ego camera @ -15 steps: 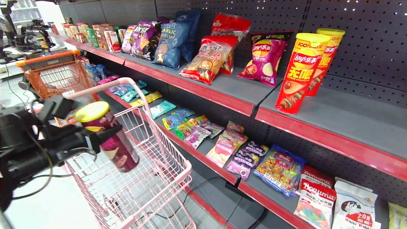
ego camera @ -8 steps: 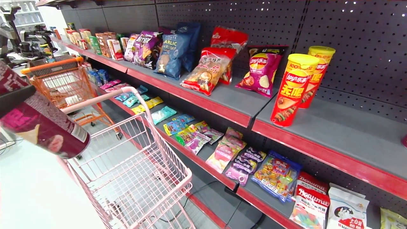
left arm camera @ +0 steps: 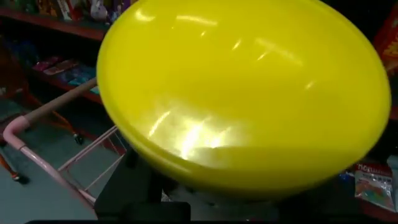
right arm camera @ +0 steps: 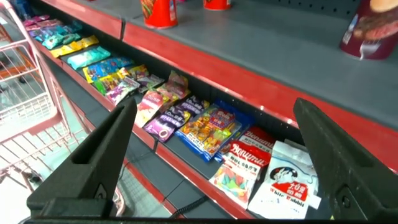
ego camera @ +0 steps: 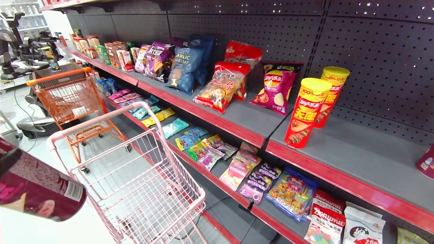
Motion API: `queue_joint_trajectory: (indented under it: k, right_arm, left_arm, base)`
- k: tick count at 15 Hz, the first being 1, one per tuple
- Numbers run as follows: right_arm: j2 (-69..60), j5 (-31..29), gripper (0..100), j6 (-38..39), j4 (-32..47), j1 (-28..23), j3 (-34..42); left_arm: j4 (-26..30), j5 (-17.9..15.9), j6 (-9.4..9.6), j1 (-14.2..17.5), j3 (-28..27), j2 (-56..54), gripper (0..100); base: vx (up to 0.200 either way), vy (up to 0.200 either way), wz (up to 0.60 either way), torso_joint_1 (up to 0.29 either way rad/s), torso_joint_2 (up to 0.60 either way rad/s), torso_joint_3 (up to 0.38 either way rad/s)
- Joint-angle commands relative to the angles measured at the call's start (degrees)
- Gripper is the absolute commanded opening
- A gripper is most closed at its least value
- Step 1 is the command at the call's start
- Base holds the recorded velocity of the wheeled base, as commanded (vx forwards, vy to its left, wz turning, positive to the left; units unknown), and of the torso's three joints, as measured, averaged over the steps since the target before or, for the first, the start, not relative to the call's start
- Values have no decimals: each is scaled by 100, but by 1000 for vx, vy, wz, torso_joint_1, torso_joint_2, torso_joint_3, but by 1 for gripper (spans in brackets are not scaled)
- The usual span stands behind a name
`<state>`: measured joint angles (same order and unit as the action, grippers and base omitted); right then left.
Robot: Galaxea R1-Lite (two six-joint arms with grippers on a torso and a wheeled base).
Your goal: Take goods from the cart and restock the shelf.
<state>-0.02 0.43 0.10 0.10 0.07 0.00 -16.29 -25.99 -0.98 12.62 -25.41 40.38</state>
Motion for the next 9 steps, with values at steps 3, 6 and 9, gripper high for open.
queue_joint_trajectory:
  k: [3, 6, 9]
  right_arm:
    - [2, 1, 100, -1, -1, 1, 0]
    - [2, 1, 100, -1, -1, 1, 0]
    - [2, 1, 100, 17, -1, 1, 0]
  left_arm:
    - [-6, -231, 405, -40, 501, -188, 0]
    - [-15, -213, 572, -40, 686, -197, 0]
    - [-15, -205, 581, -40, 774, -223, 0]
  base:
    - [0, 0, 0, 162, -360, -207]
    - [0, 0, 0, 159, -355, -194]
    - [0, 0, 0, 160, -349, -194]
